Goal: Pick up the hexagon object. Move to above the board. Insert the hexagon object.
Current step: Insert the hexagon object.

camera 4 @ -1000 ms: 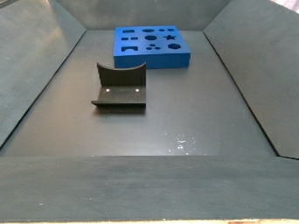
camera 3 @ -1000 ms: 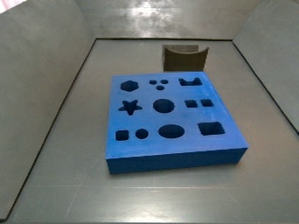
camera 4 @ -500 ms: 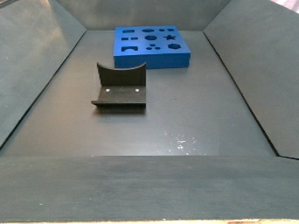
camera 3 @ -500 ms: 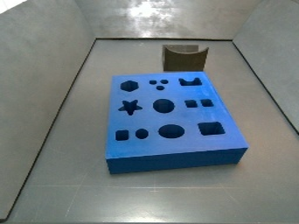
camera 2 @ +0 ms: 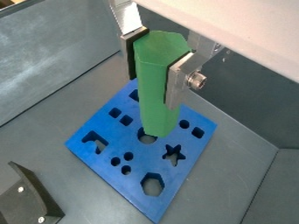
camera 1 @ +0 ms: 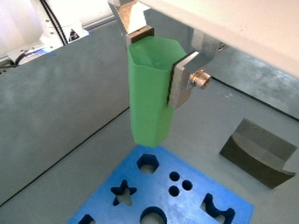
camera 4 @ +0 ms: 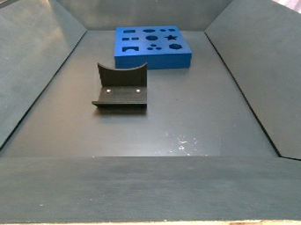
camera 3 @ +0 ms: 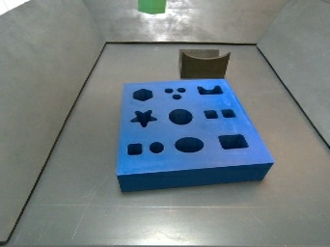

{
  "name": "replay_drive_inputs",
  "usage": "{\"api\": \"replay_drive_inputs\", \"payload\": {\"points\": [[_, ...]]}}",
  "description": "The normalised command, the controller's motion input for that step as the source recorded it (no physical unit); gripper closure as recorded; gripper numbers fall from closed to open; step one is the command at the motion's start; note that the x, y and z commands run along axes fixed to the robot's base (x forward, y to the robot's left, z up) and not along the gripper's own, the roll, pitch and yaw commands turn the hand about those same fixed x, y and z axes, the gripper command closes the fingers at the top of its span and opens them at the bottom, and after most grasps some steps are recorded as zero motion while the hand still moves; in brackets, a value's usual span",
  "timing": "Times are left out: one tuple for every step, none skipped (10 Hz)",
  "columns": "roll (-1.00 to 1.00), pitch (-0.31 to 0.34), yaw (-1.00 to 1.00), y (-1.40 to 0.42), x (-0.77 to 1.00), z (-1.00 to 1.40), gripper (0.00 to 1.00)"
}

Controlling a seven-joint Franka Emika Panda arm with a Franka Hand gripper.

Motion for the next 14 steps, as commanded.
{"api": "replay_drive_inputs", "payload": {"points": [[0.05, -0.306, 0.09, 0.03, 0.08, -0.91, 1.0], [0.0, -0.243, 0.21, 0.11, 0.07, -1.0, 1.0], [0.0, -0.18, 0.21, 0.11, 0.2, -1.0, 1.0], [0.0, -0.183, 0.27, 0.15, 0.19, -1.0, 1.0], [0.0, -0.183, 0.34, 0.2, 0.15, -1.0, 1.0], [0.0, -0.269, 0.33, 0.25, 0.0, -0.97, 1.0], [-0.05, 0.0, 0.0, 0.0, 0.0, 0.0, 1.0], [-0.02, 0.0, 0.0, 0.0, 0.0, 0.0, 1.0], [0.2, -0.226, 0.15, 0.04, -0.51, -0.92, 1.0], [0.03, -0.22, 0.14, 0.19, -0.35, -0.93, 1.0], [0.0, -0.111, 0.14, 0.19, -0.12, -0.7, 1.0], [0.0, -0.04, 0.0, 0.0, 0.0, -0.09, 1.0], [0.09, 0.0, 0.01, 0.0, 0.21, -0.69, 1.0], [0.19, -0.023, 0.11, 0.0, 0.13, -0.89, 1.0]]}}
